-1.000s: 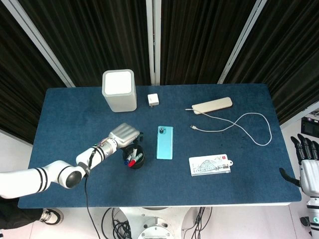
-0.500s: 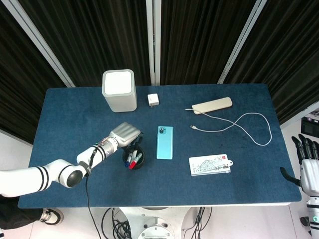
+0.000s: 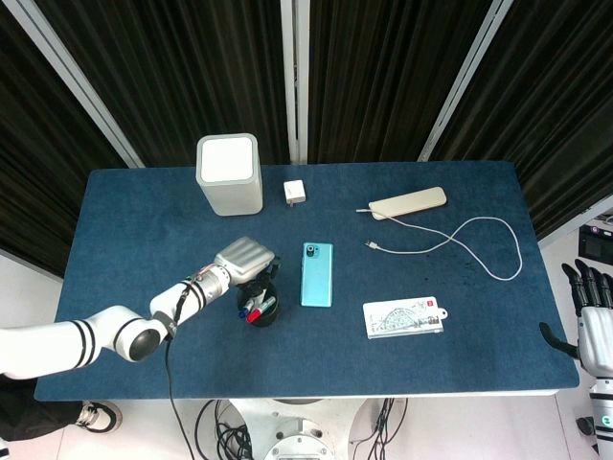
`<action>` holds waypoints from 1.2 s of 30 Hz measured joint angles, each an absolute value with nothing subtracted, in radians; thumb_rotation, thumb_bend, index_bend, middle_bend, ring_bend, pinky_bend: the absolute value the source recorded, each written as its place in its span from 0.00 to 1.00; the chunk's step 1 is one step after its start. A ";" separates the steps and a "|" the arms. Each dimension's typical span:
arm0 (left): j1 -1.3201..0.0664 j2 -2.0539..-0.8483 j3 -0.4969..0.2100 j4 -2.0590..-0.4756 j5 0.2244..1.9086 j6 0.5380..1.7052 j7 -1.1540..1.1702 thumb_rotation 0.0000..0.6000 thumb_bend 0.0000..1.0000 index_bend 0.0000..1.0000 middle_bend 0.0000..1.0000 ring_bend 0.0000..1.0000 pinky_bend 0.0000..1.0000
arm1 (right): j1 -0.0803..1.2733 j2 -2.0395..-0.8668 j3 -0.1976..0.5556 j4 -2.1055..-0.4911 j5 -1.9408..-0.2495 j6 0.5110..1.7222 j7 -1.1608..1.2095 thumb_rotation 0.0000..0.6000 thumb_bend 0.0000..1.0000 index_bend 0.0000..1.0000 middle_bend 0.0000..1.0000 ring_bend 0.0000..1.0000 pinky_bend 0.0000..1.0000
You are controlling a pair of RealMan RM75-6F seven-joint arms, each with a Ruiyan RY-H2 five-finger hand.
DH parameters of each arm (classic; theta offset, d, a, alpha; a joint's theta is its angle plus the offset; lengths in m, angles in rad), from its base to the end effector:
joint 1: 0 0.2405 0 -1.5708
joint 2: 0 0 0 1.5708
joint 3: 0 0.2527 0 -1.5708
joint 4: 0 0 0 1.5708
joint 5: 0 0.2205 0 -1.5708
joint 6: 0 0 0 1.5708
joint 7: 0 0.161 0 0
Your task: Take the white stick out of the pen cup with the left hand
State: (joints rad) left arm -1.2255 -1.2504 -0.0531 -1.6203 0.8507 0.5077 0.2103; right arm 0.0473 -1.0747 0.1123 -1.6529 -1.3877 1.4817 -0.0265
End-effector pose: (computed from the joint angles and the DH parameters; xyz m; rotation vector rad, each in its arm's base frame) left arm -0.0569 0.3888 -0.0107 -2.3070 -0.9747 -0.6356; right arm -0.3253 -0.1988 0.1744 1.2460 -0.9067 0.8455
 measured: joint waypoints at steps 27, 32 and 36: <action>-1.206 -1.241 -0.084 -1.623 0.937 0.474 0.091 1.00 0.38 0.67 0.75 0.71 0.77 | 0.048 -1.073 0.114 -1.655 -1.378 1.472 -0.025 1.00 0.18 0.00 0.00 0.00 0.00; -1.199 -1.215 -0.105 -1.648 0.951 0.475 0.061 1.00 0.38 0.70 0.78 0.74 0.81 | 0.047 -1.071 0.116 -1.656 -1.380 1.476 -0.023 1.00 0.18 0.00 0.00 0.00 0.00; -1.186 -1.175 -0.131 -1.686 0.962 0.491 0.030 1.00 0.38 0.70 0.79 0.76 0.83 | 0.047 -1.070 0.116 -1.657 -1.381 1.479 -0.022 1.00 0.18 0.00 0.00 0.00 0.00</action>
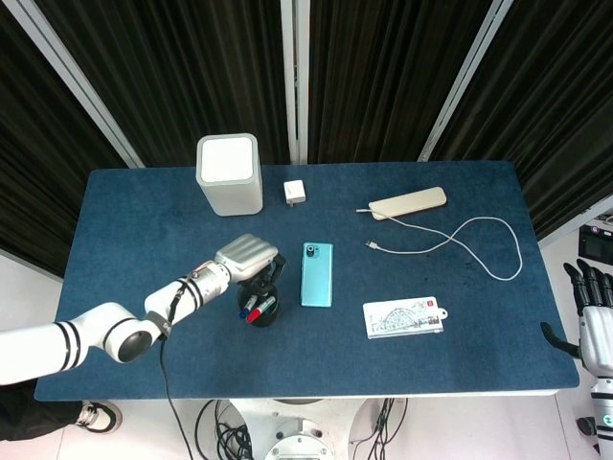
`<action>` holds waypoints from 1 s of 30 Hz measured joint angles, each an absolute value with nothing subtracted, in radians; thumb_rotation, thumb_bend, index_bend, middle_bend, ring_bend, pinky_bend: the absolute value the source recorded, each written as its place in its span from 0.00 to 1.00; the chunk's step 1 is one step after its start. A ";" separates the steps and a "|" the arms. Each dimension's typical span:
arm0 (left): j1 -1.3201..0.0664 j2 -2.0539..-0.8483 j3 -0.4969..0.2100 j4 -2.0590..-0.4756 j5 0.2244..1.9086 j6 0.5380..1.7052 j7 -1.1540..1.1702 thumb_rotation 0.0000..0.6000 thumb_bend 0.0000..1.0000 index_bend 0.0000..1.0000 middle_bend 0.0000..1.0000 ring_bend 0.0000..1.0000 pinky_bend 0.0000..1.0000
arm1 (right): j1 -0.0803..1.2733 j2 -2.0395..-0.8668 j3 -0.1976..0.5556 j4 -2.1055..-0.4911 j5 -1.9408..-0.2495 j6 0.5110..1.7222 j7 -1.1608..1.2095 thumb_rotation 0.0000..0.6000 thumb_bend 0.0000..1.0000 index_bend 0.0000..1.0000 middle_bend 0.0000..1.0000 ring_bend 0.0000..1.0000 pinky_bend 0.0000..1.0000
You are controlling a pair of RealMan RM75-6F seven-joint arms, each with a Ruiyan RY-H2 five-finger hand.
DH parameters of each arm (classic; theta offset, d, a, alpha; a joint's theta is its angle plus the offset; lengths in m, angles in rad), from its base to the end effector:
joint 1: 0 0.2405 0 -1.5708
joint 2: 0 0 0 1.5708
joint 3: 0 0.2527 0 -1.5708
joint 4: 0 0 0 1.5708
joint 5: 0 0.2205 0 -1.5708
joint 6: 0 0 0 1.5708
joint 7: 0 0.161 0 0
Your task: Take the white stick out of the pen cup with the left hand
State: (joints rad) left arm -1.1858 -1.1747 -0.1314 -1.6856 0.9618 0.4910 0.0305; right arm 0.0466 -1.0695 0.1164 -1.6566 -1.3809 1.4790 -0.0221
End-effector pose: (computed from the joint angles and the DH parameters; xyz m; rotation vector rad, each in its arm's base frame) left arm -0.0378 0.3851 0.0122 -2.2872 -1.0875 -0.7806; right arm -0.3258 -0.1993 0.1764 1.2382 -0.9108 0.8458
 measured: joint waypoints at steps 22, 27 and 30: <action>-1.075 -0.886 -0.286 -1.909 1.050 0.666 -0.071 1.00 0.39 0.73 0.84 0.80 0.89 | 0.044 -1.071 0.119 -1.657 -1.388 1.492 -0.033 1.00 0.18 0.00 0.00 0.00 0.00; -1.046 -0.932 -0.256 -1.844 1.065 0.705 -0.048 1.00 0.38 0.73 0.84 0.80 0.89 | 0.046 -1.076 0.114 -1.653 -1.389 1.483 -0.034 1.00 0.18 0.00 0.00 0.00 0.00; -1.025 -0.971 -0.235 -1.787 1.069 0.718 -0.046 1.00 0.38 0.73 0.84 0.80 0.89 | 0.046 -1.076 0.114 -1.652 -1.386 1.483 -0.035 1.00 0.18 0.00 0.00 0.00 0.00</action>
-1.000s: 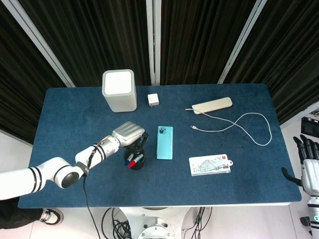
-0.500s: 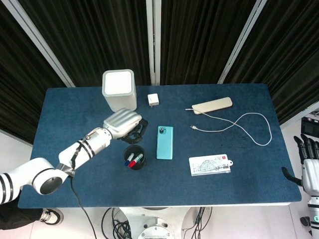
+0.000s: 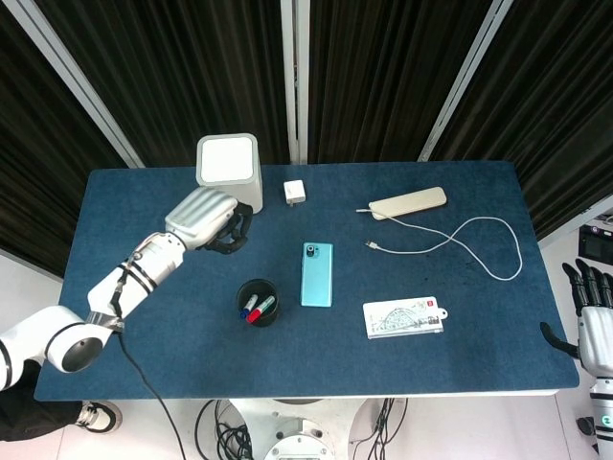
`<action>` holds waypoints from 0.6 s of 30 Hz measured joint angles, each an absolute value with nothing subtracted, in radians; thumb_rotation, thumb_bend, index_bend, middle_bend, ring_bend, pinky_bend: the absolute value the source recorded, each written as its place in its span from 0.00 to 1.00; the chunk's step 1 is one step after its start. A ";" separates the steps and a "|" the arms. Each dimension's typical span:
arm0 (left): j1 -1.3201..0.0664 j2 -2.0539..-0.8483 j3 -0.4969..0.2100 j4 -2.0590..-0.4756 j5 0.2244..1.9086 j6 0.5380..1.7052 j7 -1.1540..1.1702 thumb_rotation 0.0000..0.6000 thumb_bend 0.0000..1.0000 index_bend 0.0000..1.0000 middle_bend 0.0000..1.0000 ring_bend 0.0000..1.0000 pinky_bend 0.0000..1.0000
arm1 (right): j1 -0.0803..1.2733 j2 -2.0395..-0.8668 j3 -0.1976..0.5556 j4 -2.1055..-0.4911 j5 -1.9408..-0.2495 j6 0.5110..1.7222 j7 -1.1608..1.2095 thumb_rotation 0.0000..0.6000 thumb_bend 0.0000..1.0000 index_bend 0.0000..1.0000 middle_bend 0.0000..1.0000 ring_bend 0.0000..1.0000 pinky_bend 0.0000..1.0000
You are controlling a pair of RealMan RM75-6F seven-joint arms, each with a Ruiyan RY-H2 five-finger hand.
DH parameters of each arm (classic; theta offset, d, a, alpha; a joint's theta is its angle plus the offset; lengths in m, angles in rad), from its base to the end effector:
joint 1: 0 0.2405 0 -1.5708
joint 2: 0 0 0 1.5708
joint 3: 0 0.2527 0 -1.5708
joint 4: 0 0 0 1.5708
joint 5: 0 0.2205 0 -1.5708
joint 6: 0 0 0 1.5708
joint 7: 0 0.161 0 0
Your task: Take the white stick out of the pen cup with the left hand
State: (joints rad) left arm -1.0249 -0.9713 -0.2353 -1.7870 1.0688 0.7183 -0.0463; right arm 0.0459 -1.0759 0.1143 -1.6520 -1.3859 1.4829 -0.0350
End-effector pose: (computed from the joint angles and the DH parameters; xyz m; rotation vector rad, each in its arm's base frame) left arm -0.0442 0.4015 0.1109 -2.0097 -0.9676 -1.0726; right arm -0.3257 -0.1987 0.1747 1.2448 -0.9003 0.8390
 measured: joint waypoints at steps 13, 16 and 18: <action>-0.974 -1.077 -0.144 -1.588 1.063 0.761 0.126 1.00 0.38 0.73 0.84 0.80 0.89 | 0.055 -1.082 0.114 -1.656 -1.373 1.463 -0.057 1.00 0.18 0.00 0.00 0.00 0.00; -0.975 -1.099 -0.119 -1.566 1.015 0.769 0.240 1.00 0.38 0.73 0.84 0.80 0.89 | 0.057 -1.085 0.113 -1.659 -1.373 1.458 -0.064 1.00 0.18 0.00 0.00 0.00 0.00; -0.978 -1.118 -0.103 -1.550 0.973 0.776 0.314 1.00 0.38 0.73 0.84 0.80 0.89 | 0.058 -1.086 0.112 -1.660 -1.372 1.457 -0.068 1.00 0.18 0.00 0.00 0.00 0.00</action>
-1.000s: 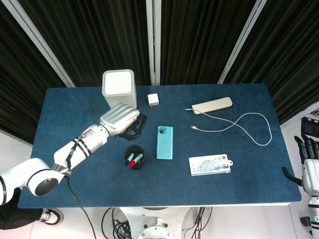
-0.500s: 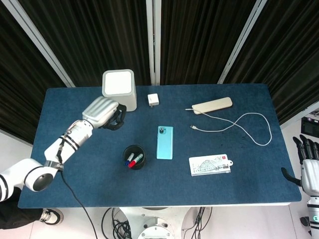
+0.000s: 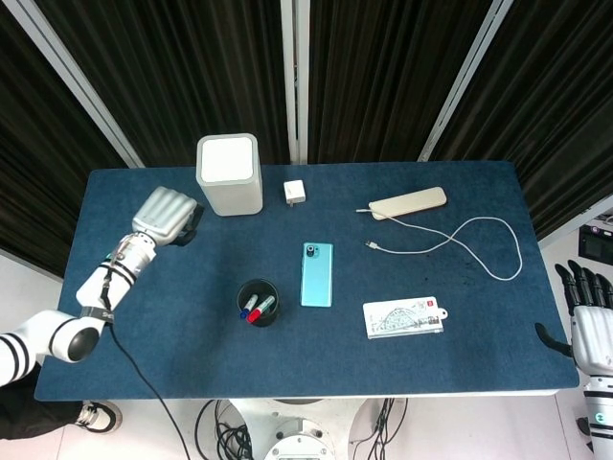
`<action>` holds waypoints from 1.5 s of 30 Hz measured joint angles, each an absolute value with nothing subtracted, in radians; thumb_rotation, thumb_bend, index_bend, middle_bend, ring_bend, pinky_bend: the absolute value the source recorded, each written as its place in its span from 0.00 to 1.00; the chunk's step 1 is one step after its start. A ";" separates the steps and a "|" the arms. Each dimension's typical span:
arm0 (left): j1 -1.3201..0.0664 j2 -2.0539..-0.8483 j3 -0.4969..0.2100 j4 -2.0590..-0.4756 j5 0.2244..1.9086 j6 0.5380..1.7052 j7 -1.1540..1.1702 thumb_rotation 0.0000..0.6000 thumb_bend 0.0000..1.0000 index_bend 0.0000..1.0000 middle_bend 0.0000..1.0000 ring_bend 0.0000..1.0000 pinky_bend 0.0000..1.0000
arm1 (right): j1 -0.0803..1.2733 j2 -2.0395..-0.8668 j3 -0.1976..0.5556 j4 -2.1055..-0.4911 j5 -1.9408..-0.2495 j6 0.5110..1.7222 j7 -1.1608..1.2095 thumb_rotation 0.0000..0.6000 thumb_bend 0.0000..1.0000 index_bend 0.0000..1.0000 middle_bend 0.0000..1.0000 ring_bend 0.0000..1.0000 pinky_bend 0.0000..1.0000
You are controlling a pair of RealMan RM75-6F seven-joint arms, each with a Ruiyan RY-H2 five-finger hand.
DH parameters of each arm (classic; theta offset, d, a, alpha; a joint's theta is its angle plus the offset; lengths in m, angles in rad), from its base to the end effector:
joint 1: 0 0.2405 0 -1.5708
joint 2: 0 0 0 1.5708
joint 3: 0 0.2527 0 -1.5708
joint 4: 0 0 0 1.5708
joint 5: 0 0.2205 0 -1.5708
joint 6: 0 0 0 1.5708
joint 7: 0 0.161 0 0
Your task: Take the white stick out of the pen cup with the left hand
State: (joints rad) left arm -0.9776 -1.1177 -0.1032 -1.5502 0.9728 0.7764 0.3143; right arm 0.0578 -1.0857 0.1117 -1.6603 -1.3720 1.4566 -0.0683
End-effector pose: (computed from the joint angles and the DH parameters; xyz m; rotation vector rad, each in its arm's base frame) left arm -0.1359 0.4290 0.0919 -1.9240 -0.7050 -0.6953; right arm -0.3248 -0.2018 0.1669 1.2633 -0.9135 0.8120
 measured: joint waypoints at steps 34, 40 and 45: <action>-0.720 -1.096 -0.054 -1.727 1.292 1.184 0.228 1.00 0.11 0.07 0.04 0.00 0.21 | 0.057 -1.089 0.107 -1.644 -1.384 1.460 -0.046 1.00 0.18 0.00 0.00 0.00 0.00; -0.481 -1.119 0.037 -1.633 1.388 1.423 0.110 1.00 0.11 0.07 0.04 0.00 0.16 | 0.061 -1.099 0.100 -1.644 -1.396 1.454 -0.056 1.00 0.18 0.00 0.00 0.00 0.00; -0.338 -1.149 0.088 -1.509 1.416 1.502 -0.021 1.00 0.12 0.07 0.04 0.00 0.15 | 0.071 -1.112 0.100 -1.645 -1.392 1.441 -0.075 1.00 0.18 0.00 0.00 0.00 0.00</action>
State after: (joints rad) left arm -0.3382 -1.1485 0.0877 -1.5086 1.4161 1.5016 -0.0209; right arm 0.0708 -1.1120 0.0999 -1.6450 -1.3918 1.4407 -0.0755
